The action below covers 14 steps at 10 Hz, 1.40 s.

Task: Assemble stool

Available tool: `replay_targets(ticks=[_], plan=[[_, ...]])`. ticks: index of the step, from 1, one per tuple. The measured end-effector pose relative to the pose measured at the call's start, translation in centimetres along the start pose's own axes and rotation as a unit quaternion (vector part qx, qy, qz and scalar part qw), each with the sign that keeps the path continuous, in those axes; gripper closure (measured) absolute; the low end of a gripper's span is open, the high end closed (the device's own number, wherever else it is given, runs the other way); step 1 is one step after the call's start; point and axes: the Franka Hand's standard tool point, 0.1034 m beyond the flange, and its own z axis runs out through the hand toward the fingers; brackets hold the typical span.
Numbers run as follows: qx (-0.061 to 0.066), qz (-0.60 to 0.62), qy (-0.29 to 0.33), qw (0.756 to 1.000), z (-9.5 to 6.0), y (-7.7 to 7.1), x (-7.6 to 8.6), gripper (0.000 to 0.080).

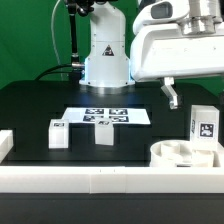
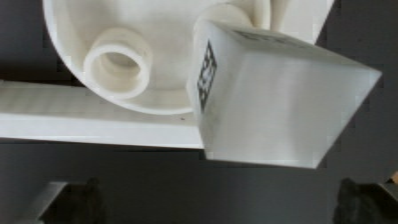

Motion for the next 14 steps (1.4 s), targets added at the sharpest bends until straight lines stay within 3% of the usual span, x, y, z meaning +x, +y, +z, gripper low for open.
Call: replay_targets(ticks=[1,3,5,6,8,10,11,14], plan=[[-0.002,0.021,-0.055,0.998,0.0,-0.7,-1.1,0.0151],[-0.004,0.021,-0.116,0.993,-0.2,-0.4,-0.5,0.0151],[-0.005,0.022,-0.186,0.982,-0.5,-0.5,-1.1,0.0151],[-0.012,0.042,-0.204,0.978,-0.5,-0.6,-0.9,0.0151],[-0.031,0.103,-0.202,0.973,-0.5,-1.9,-1.0,0.0151],[-0.026,0.096,-0.197,0.975,-0.5,-2.4,-0.6,0.0151],[-0.018,0.077,-0.191,0.978,-0.5,-2.3,-0.2,0.0151],[-0.019,0.079,-0.191,0.978,-0.4,-2.3,-0.3,0.0151]])
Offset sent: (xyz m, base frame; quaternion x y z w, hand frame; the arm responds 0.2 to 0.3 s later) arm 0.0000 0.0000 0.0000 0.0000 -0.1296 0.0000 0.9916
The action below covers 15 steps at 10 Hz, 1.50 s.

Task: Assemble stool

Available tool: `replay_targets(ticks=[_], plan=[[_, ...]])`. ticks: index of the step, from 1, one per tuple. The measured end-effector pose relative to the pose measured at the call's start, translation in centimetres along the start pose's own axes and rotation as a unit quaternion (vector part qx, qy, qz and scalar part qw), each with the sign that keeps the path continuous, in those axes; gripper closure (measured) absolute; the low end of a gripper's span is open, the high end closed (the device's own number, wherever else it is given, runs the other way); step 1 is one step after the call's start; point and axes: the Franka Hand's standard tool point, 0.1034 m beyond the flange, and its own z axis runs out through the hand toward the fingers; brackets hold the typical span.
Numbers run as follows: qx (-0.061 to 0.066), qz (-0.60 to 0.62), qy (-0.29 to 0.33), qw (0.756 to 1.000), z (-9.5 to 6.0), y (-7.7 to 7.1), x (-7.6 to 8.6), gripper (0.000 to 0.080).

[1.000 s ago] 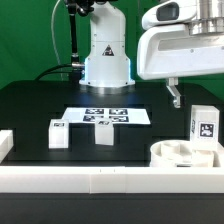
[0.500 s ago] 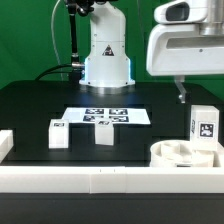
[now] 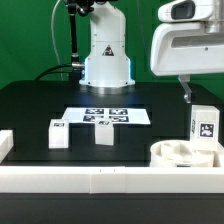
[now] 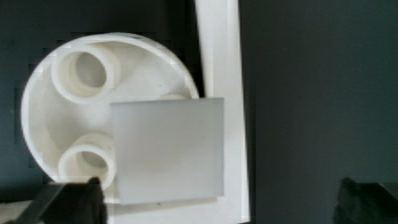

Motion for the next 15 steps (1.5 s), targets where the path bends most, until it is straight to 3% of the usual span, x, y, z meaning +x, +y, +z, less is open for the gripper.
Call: replay_targets(ticks=[6,15], plan=[[-0.002,0.023,0.002,1.0,2.3,1.4,0.2,0.0151],[-0.003,0.02,0.001,1.0,2.4,1.3,0.2,0.015]])
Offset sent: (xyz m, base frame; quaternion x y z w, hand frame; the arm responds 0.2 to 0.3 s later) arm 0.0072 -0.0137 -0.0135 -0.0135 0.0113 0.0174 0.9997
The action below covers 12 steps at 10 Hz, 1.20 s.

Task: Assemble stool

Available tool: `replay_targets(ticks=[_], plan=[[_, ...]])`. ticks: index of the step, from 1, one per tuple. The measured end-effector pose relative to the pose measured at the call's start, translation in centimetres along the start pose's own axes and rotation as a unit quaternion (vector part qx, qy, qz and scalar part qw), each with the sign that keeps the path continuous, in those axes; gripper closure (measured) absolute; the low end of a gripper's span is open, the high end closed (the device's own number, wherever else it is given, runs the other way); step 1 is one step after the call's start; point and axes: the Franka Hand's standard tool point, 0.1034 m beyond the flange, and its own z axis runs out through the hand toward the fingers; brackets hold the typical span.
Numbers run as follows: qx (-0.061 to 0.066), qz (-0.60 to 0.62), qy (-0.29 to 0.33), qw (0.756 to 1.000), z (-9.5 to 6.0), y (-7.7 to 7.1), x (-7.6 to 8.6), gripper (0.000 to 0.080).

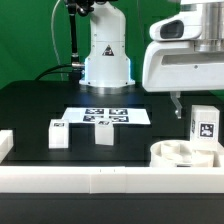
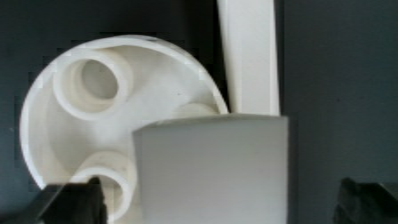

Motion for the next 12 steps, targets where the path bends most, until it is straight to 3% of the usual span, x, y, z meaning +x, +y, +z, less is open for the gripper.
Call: replay_targets(ticks=[1,2,3,4,9,12], plan=[[0.0,0.0,0.0,1.0,0.0,0.0,0.0,0.0241],[0.0,0.0,0.0,1.0,0.0,0.0,0.0,0.0241],[0.0,0.0,0.0,1.0,0.0,0.0,0.0,0.0425],[0.0,0.0,0.0,1.0,-0.01,0.0,0.0,0.0462],[0.0,0.009,0.0,1.0,-0.01,-0.01,0.01,0.0462],[0.017,0.153,-0.007,0.988,0.06,-0.18,-0.12,0.0461]])
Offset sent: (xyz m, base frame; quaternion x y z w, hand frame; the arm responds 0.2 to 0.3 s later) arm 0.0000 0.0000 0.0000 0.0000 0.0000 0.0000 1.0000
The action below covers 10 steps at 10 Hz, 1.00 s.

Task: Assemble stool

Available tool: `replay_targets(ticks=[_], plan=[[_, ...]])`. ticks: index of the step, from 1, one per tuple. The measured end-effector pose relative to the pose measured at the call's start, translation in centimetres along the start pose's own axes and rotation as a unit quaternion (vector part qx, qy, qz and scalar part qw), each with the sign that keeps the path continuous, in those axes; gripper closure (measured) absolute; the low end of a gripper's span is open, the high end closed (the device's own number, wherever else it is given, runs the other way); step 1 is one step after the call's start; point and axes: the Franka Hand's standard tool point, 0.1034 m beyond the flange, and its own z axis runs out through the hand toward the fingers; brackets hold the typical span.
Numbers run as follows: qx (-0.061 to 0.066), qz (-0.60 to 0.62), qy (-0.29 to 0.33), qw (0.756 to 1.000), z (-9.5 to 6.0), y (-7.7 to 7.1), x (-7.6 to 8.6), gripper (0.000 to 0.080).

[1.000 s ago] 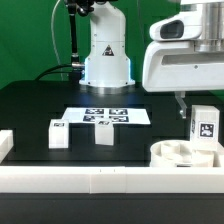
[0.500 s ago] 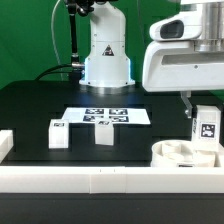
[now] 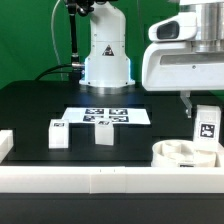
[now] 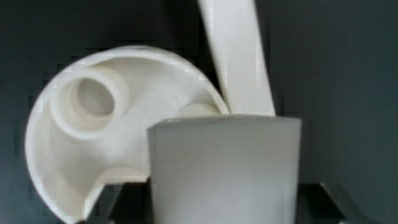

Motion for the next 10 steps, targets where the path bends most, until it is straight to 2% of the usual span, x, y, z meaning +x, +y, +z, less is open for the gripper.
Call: replay_targets(ticks=[3,8,10], plan=[[0.018,0.176,0.0,0.984,0.08,-0.14,0.06,0.0461],[0.021,0.304,-0.004,0.953,0.09,-0.41,-0.1,0.0461],[0.024,0.366,-0.009,0.93,0.11,-0.48,-0.16,0.0461]])
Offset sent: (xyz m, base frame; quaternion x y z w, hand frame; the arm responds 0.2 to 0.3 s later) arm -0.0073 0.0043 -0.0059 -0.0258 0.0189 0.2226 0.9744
